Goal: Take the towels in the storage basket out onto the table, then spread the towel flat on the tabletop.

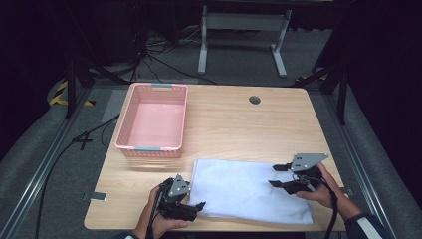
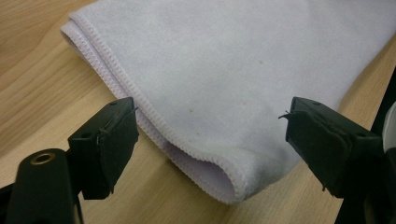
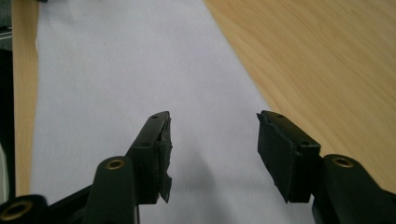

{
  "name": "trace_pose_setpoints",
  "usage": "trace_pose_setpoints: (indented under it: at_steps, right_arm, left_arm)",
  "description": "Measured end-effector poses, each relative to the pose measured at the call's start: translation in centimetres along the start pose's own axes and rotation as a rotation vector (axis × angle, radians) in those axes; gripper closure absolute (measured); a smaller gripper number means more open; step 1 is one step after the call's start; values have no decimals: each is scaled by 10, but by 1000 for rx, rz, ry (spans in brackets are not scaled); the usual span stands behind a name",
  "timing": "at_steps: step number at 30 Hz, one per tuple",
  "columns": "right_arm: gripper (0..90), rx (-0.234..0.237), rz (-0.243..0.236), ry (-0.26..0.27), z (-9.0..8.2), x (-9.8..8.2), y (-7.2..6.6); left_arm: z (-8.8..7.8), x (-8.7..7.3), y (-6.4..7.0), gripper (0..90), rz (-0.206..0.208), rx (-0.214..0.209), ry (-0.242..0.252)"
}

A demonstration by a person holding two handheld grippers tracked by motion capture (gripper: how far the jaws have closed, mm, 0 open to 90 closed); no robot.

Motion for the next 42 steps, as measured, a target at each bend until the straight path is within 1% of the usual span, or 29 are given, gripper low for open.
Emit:
trace_pose_setpoints:
  at_steps: [1, 2, 3, 4, 6, 7, 8, 10, 12, 15, 16, 17, 18, 19, 21, 22, 23, 25, 26, 27, 28, 29, 30, 31, 34, 36, 39, 41, 42]
  right_arm:
    - [441, 4, -1, -1, 4, 5, -1]
    - [433, 22, -10, 0, 12, 12, -3]
    - [433, 22, -10, 0, 12, 12, -3]
    - [430, 38, -31, 7, 25, 26, -5]
    - [424, 45, -28, 9, 31, 31, -5]
    - [411, 46, -39, 11, 41, 38, -6]
    - [413, 60, -40, 11, 48, 44, -8]
    - [412, 89, -46, 4, 65, 55, -13]
    - [407, 126, -57, -12, 92, 69, -19]
    - [408, 138, -89, -18, 116, 80, -23]
    - [407, 150, -86, -25, 127, 83, -24]
    - [406, 156, -78, -30, 135, 85, -25]
    - [405, 164, -79, -32, 142, 87, -26]
    - [405, 164, -79, -32, 142, 87, -26]
    - [395, 165, -83, -53, 157, 87, -27]
    - [391, 163, -90, -60, 163, 86, -27]
    - [386, 170, -81, -75, 172, 84, -26]
    - [380, 168, -82, -80, 177, 84, -24]
    - [376, 186, -57, -89, 185, 82, -23]
    - [376, 186, -57, -89, 185, 82, -23]
    - [373, 178, -50, -99, 189, 81, -21]
    - [365, 174, -46, -113, 194, 79, -20]
    - [362, 184, -51, -119, 197, 78, -20]
    - [362, 185, -49, -124, 200, 78, -20]
    - [361, 178, -59, -132, 210, 77, -19]
    - [358, 181, -38, -141, 215, 76, -20]
    - [362, 197, -37, -165, 219, 72, -23]
    - [353, 194, -19, -174, 221, 71, -22]
    - [347, 207, 9, -183, 221, 70, -22]
  left_arm:
    - [1, -2, 0, 172, -7, 3, -11]
    - [2, -2, -1, 171, 1, 5, -20]
    - [2, -2, -1, 171, 1, 5, -20]
    - [3, -2, -2, 171, -5, 1, -21]
    - [4, -3, -3, 171, -7, -1, -20]
    - [5, -4, -2, 171, -15, -4, -28]
    - [6, -5, -3, 171, -1, -4, -41]
    - [8, -8, -2, 171, 2, -2, -59]
    - [8, -11, -5, 167, 13, 20, -77]
    - [9, -12, -6, 155, 9, 32, -83]
    - [9, -12, -6, 156, 17, 39, -91]
    - [11, -15, -4, 159, 56, 52, -112]
    - [11, -17, -4, 155, 66, 58, -120]
    - [11, -17, -4, 155, 66, 58, -120]
    - [11, -19, -4, 156, 32, 61, -117]
    - [10, -19, -4, 156, 37, 58, -119]
    - [11, -19, -4, 158, 29, 54, -110]
    - [11, -20, -3, 161, 17, 56, -106]
    - [6, -15, 2, 180, 39, 20, -70]
    - [6, -15, 2, 212, 39, 20, -70]
    - [3, -13, 6, 212, 27, -12, -44]
    - [3, -14, 8, 214, 20, -19, -55]
    - [4, -16, 7, 178, 29, -19, -71]
    - [6, -19, 8, 157, 16, -3, -90]
    - [12, -23, 11, 158, 27, -13, -111]
    - [13, -25, 13, 139, 50, -7, -135]
    - [17, -28, 16, 107, 107, 23, -139]
    - [20, -28, 18, 53, 106, 26, -149]
    - [21, -27, 19, 37, 105, 21, -152]
Point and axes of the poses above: each handheld gripper's, and its own axes: z roughly forward along the jaws, x roughly out of its top, y roughly to its right, the point moved 9 cm from there along z, roughly forward along the jaws, and after that the axes turned 11 degrees about y, right-handed, at the moved point
